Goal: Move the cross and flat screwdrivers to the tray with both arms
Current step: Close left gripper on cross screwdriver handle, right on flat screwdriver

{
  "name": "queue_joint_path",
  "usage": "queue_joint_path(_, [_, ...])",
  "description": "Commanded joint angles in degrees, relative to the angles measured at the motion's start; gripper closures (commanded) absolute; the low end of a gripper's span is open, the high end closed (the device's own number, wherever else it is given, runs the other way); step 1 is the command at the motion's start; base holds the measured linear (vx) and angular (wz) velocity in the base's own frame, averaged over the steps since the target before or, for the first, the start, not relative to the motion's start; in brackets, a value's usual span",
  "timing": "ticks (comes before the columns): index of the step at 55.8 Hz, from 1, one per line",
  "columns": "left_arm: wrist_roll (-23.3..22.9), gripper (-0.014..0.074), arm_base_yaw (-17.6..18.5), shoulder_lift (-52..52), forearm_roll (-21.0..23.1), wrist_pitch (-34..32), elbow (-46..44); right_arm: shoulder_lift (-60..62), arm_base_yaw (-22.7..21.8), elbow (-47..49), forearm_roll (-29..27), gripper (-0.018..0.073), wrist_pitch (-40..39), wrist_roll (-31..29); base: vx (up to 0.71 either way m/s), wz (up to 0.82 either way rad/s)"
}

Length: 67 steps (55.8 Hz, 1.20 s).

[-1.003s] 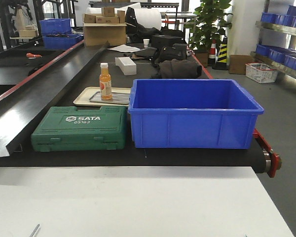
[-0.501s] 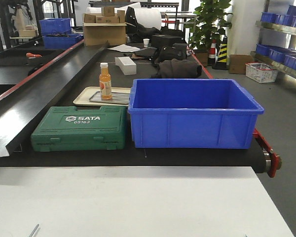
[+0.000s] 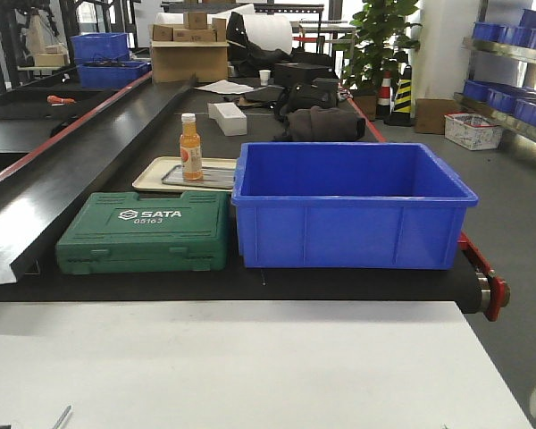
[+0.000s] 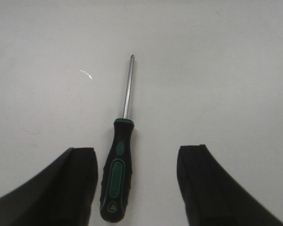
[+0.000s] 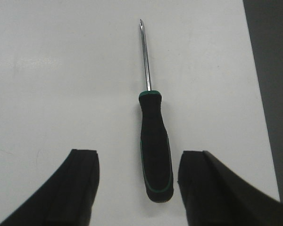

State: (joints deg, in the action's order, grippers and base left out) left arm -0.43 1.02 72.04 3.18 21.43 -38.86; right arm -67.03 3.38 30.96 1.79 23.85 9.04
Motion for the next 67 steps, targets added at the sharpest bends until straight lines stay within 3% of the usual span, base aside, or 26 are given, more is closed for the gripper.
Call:
queue_joint_path(1, [-0.4,0.0094,-2.5,4.2,-0.3,1.3,-7.5,-3.6,-0.3,6.1,0.6,0.0095,1.7,0.0,0.00,0.00])
queue_joint_path(6, [1.1,0.0094,-4.2,9.6,-0.3,3.3,-12.0,-7.2,-0.3,9.9,0.8,0.0095,4.4,-0.3,0.00,0.00])
queue_joint_path(15, [11.4,0.0094,-4.3,17.9,0.7,7.7,-18.8,-11.1,-0.3,12.8,0.8,0.0095,4.7,-0.6,0.00,0.00])
queue_joint_path(20, [14.6,0.0094,-4.3,21.9,2.1,8.4,-20.7,-12.0,-0.3,13.1,1.0,0.0095,3.8,-0.7,0.00,0.00])
queue_joint_path(39, [14.8,0.0094,-4.3,33.1,2.3,9.8,-22.8,-12.1,-0.3,13.1,5.2,0.0095,1.9,-6.9,0.00,0.00])
queue_joint_path(52, [16.3,0.0094,-4.3,35.6,3.2,9.7,-22.8,-12.6,-0.3,13.1,5.1,0.0095,4.9,-1.8,0.00,0.00])
queue_joint_path(67, [18.8,0.0094,-4.3,37.3,3.8,9.3,-22.8,-17.7,-0.3,13.1,5.1,0.0095,6.5,-0.2,0.00,0.00])
